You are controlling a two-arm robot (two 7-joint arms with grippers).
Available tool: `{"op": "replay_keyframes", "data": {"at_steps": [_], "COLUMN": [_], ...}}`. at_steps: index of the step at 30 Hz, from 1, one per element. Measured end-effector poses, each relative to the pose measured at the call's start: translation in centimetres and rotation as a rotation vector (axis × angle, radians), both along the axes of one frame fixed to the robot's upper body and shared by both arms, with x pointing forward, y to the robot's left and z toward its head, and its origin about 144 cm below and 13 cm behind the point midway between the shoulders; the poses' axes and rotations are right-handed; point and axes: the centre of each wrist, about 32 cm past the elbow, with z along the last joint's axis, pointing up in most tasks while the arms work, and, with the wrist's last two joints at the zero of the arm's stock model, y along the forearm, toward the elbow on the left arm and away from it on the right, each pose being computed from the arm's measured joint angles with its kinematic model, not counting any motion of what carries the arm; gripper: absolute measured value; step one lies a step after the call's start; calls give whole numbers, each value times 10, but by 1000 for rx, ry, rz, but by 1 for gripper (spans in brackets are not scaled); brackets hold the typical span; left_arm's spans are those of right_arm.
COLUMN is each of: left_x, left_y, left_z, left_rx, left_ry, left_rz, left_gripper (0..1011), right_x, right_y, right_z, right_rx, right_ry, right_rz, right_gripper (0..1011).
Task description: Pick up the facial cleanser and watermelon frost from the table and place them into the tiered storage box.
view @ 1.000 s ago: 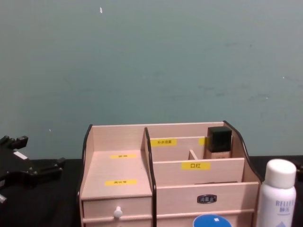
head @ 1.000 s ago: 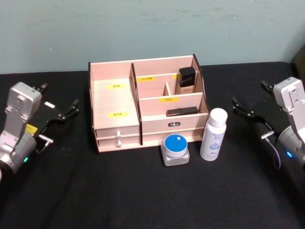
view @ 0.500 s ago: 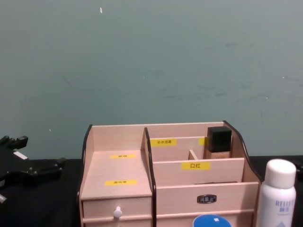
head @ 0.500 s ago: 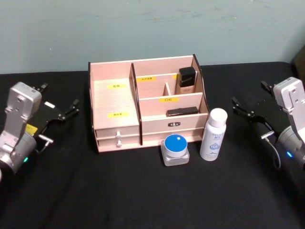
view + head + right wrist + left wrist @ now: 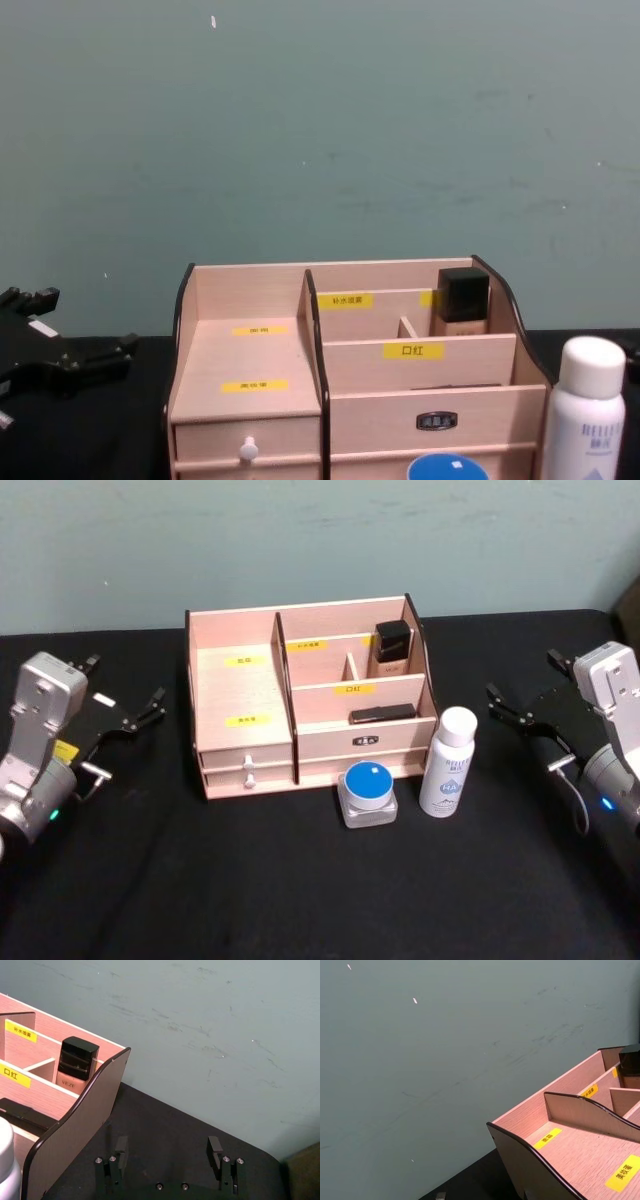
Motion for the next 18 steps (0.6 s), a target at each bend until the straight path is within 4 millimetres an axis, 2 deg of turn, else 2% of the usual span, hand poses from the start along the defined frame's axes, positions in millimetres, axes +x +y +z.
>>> {"op": "replay_keyframes", "data": {"at_steps": [11, 18], "left_x": [0, 0], "left_y": [0, 0], "left_z": [0, 0], "left_rx": [0, 0], "left_ry": [0, 0], "left_rz": [0, 0], "left_gripper": [1009, 1010], "right_x": [0, -4], "right_y": [-1, -5], "right_z": [1, 12], "right_rx": [5, 20], "right_ry": [-2, -15], "right_rz": [-2, 15], "right_gripper": [1002, 1002]}}
